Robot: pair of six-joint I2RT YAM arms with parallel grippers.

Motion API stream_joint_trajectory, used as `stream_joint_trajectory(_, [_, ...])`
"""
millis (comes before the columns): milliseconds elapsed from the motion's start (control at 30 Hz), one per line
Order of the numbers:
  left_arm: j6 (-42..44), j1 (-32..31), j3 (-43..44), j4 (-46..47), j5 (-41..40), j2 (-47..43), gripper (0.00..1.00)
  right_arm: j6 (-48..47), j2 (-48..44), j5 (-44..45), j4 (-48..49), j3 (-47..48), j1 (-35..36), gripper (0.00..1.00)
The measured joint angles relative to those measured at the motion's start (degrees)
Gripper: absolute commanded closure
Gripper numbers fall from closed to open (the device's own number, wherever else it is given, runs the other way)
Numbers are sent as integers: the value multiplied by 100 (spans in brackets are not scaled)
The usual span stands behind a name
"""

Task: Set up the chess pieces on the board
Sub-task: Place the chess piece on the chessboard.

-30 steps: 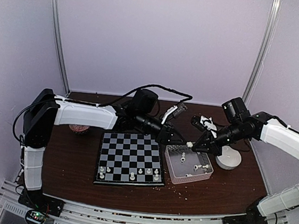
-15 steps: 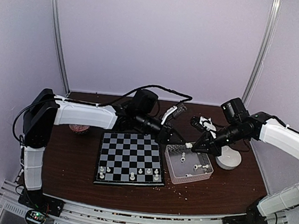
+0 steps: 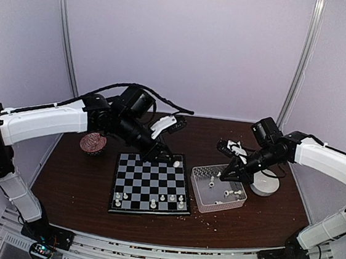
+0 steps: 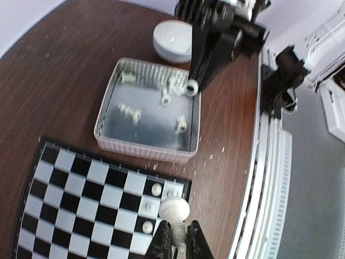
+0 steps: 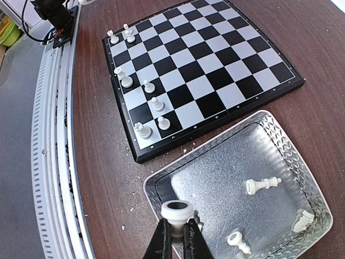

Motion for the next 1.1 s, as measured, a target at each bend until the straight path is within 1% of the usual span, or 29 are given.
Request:
stream_joint_trajectory(200, [240,-22,-577,-1438,-940,-415,100,-2,81,24,7,0,-2,100])
stream_joint_trajectory(400, [251,-122,-1032,-1985,-1392,-348,100,-2,122,37,2,0,-2,99])
stream_joint_trajectory(733, [328,-433,-1139,-2131,-1906,291,100,-9,160,37,-17,0,-4,99])
stream_joint_trajectory(900, [328,-522,-1154,-2090,-1961,481,100,-9,164,39,-17,0,-4,99])
stream_joint_trajectory(1100, [326,-579,-1390,-1849,-1961,555,98,-11,192,39,-20,0,-4,99])
